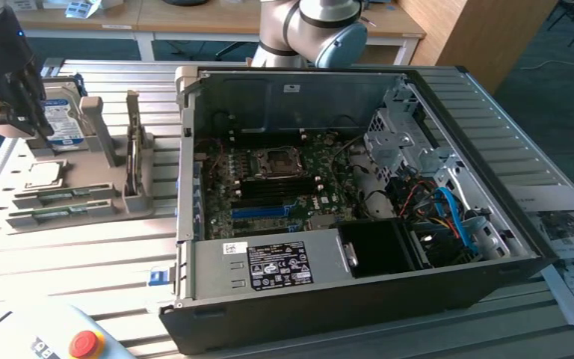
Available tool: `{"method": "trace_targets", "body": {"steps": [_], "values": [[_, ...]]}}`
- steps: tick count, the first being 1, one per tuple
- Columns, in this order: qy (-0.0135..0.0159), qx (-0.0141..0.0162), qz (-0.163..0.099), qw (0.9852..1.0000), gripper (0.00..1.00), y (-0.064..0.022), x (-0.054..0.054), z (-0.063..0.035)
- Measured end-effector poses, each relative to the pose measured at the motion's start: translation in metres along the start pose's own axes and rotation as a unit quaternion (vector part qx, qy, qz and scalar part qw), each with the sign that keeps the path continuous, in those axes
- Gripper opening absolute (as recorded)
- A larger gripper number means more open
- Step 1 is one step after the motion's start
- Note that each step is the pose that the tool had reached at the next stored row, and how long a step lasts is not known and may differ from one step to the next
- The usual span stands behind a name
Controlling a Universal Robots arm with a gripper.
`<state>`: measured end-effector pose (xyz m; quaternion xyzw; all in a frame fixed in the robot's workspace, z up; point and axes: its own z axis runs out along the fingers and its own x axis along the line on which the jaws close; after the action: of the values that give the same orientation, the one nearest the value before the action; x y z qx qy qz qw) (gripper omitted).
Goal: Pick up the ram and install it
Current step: 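Pick up the ram and move it above insertion slot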
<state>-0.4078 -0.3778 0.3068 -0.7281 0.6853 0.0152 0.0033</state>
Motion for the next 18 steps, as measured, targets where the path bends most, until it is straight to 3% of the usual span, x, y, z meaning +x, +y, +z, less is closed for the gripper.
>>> {"method": "trace_targets", "body": {"steps": [18], "values": [[0.0, 0.0001, 0.0, 1.0, 0.31, -0.0001, 0.0004, 0.0086]]}}
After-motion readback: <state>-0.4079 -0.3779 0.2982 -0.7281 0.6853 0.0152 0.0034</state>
